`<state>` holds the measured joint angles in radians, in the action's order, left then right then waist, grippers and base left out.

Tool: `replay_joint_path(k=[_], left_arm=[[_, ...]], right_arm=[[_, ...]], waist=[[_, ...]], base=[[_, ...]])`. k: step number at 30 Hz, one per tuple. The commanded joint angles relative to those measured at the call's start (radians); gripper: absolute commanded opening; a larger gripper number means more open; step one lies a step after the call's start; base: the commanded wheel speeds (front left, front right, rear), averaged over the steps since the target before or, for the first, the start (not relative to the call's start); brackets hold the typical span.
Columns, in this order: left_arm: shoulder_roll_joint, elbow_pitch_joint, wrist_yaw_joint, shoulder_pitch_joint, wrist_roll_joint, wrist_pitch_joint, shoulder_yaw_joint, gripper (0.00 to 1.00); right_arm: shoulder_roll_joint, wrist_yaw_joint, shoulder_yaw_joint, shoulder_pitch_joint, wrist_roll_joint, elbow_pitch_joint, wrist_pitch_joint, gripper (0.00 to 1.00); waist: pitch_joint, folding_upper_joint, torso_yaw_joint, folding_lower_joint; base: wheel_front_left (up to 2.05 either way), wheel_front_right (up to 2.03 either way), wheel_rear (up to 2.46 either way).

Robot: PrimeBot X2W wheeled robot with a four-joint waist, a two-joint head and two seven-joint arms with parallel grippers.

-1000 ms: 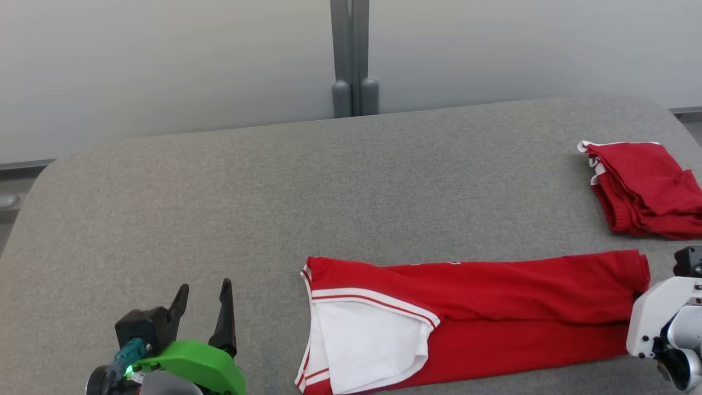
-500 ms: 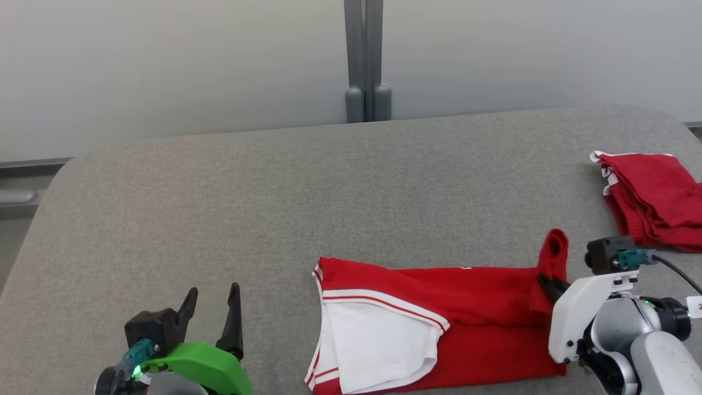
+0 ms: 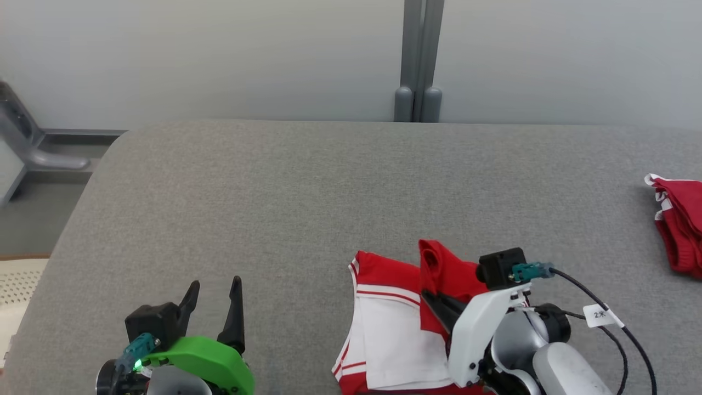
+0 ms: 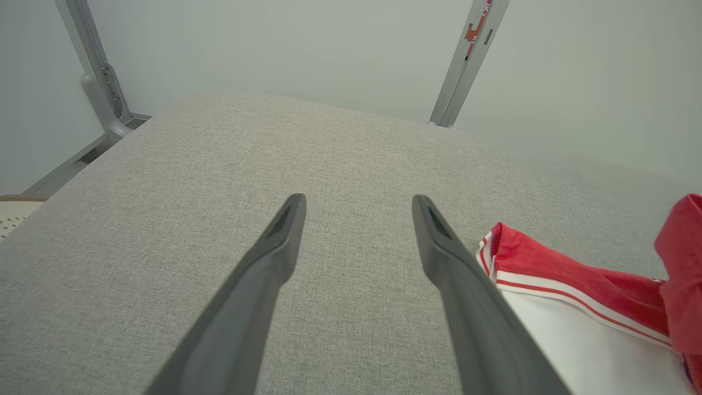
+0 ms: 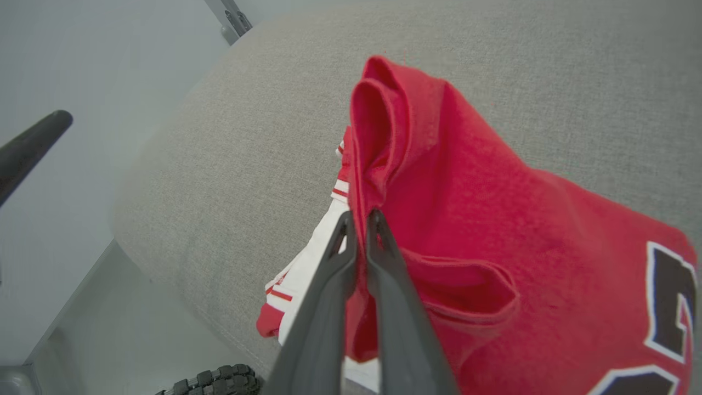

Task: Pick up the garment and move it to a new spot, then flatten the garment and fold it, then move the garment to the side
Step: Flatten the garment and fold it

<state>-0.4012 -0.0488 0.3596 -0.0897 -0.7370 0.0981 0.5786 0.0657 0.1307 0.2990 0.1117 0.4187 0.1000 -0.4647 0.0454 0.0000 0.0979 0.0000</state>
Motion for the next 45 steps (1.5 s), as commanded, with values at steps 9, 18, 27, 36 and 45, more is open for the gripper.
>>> replay_joint_path(k=[9, 18, 27, 36, 45], left_arm=[[0.015, -0.019, -0.011, -0.038, -0.002, 0.012, 0.004, 1.00], [0.025, -0.032, -0.016, -0.053, -0.002, 0.015, 0.012, 1.00], [0.031, -0.046, -0.025, -0.056, -0.005, 0.017, 0.024, 1.00], [0.042, -0.054, -0.030, -0.059, 0.000, 0.025, 0.039, 1.00], [0.068, -0.065, -0.038, -0.073, 0.023, 0.060, 0.061, 1.00]], right_arm=[[-0.014, 0.000, 0.081, 0.090, 0.091, 0.167, 0.061, 0.00], [-0.014, 0.000, 0.160, 0.188, 0.170, 0.332, 0.136, 0.00], [-0.014, 0.000, 0.241, 0.257, 0.246, 0.408, 0.227, 1.00], [-0.014, 0.000, 0.212, 0.301, 0.199, 0.428, 0.323, 1.00], [-0.014, 0.000, 0.046, 0.274, -0.023, 0.432, 0.441, 1.00]], waist=[[-0.025, 0.0000, 0.065, 0.0000], [-0.037, 0.0000, 0.086, 0.0000], [-0.034, 0.0000, 0.080, 0.0000], [-0.026, 0.0000, 0.045, 0.0000], [-0.013, 0.0000, -0.006, 0.0000]], base=[[0.00, 0.00, 0.00], [0.00, 0.00, 0.00], [0.00, 0.00, 0.00], [0.00, 0.00, 0.00], [0.00, 0.00, 0.00]])
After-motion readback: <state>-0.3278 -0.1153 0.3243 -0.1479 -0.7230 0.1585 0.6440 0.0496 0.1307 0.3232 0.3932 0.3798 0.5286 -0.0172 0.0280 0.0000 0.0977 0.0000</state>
